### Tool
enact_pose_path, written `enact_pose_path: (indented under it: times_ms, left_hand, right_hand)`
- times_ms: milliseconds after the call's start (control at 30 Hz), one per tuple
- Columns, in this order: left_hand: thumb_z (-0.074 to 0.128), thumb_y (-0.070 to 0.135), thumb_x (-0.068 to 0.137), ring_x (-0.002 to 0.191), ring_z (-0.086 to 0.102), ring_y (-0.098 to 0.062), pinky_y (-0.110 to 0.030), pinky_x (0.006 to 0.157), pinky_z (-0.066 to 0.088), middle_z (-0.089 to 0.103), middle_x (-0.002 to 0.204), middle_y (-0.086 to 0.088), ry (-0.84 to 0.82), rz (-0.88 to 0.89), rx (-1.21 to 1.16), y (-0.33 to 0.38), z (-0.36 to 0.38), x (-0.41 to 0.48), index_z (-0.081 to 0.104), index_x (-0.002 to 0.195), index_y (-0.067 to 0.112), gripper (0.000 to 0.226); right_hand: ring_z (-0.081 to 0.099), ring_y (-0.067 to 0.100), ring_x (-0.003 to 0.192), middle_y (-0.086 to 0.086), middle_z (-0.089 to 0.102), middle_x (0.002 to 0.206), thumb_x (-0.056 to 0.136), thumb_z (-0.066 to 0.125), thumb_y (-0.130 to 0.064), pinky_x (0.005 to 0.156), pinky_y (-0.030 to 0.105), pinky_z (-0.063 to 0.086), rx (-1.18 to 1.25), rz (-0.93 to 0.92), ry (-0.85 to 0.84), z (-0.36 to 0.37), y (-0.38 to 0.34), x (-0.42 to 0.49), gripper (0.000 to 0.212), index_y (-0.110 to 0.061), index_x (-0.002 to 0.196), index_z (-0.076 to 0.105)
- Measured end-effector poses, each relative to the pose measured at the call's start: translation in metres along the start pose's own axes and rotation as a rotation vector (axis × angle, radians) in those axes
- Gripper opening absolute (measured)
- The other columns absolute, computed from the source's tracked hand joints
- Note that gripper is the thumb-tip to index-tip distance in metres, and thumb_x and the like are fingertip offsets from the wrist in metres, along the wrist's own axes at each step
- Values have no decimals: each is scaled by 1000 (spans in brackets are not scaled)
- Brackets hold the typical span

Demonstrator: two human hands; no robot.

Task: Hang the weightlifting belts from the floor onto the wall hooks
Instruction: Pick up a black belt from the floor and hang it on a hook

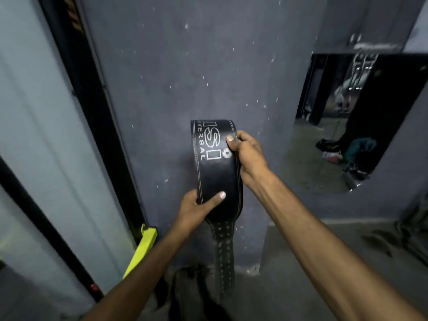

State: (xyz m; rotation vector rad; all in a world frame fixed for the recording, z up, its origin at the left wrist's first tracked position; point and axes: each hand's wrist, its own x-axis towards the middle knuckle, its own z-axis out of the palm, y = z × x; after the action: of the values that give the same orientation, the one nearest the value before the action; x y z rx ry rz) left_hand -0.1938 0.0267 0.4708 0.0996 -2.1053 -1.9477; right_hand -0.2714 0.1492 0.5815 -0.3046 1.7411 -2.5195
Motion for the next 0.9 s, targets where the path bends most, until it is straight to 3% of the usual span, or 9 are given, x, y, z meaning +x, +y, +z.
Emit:
enact_pose_path:
  times_ms: [167, 233, 300, 400, 500, 567, 667, 767, 900]
  left_hand:
    - [80, 7, 81, 71, 64, -7, -9, 66, 49, 69, 78, 4, -176, 17, 232, 51, -27, -6, 71, 94, 8, 15]
    - [84, 12, 78, 79, 64, -14, -11, 71, 50, 70, 86, -3, -216, 42, 231, 95, -49, 5, 69, 100, 9, 26]
    - [91, 37, 66, 82, 67, -6, -13, 75, 53, 73, 95, 3, -218, 109, 114, 160, -66, 15, 67, 110, 14, 56]
    - [77, 73, 61, 83, 69, -4, -19, 73, 55, 74, 98, 5, -290, 189, -91, 263, -68, 27, 64, 123, 9, 90]
    - [58, 62, 88, 104, 70, -15, -29, 90, 57, 74, 112, -3, -276, 235, -190, 345, -53, 32, 68, 123, 14, 60]
    - [68, 48, 89, 104, 68, -21, -37, 99, 55, 75, 102, -4, -231, 220, -266, 379, -42, 31, 72, 108, 15, 38]
    - [78, 27, 85, 96, 66, -21, -38, 99, 55, 75, 88, -3, -191, 186, -298, 402, -29, 23, 72, 90, 14, 15]
    - [77, 17, 84, 94, 69, -24, -41, 97, 57, 75, 89, -9, -164, 193, -317, 412, -17, 11, 72, 87, 10, 9]
    - [78, 14, 83, 82, 71, -23, -43, 97, 56, 76, 86, -10, -125, 246, -327, 418, -17, 8, 72, 87, 7, 10]
  right_hand:
    - [65, 13, 57, 6, 70, 74, 97, 57, 1, 60, 27, 57, 39, -154, -23, 41, -122, -9, 13, -9, 94, 66]
    - [64, 12, 57, 6, 70, 74, 97, 58, 0, 59, 26, 57, 37, -215, -34, 50, -162, -16, 15, -10, 90, 66]
    - [64, 13, 59, 6, 70, 76, 97, 58, -1, 60, 26, 56, 39, -267, -45, 56, -193, -24, 16, -11, 88, 66]
    - [63, 15, 61, 8, 70, 78, 97, 58, -1, 60, 26, 56, 36, -315, -72, 66, -223, -35, 13, -9, 91, 66]
    - [65, 16, 65, 10, 70, 82, 98, 58, -3, 62, 27, 56, 12, -345, -115, 71, -244, -48, 9, -5, 100, 66]
    - [67, 16, 67, 10, 72, 84, 100, 57, -5, 62, 27, 58, -6, -385, -125, 69, -253, -56, 11, -3, 106, 66]
    - [72, 19, 79, 13, 75, 95, 101, 59, -12, 74, 31, 60, -29, -472, -150, 56, -258, -68, 21, 2, 115, 66]
    - [74, 25, 103, 13, 77, 114, 96, 68, -18, 93, 37, 59, -108, -531, -201, 34, -244, -89, 30, -3, 123, 68]
    - [74, 16, 97, 3, 79, 106, 87, 77, -7, 85, 27, 58, -329, -508, -273, 7, -199, -124, 23, -9, 110, 74]
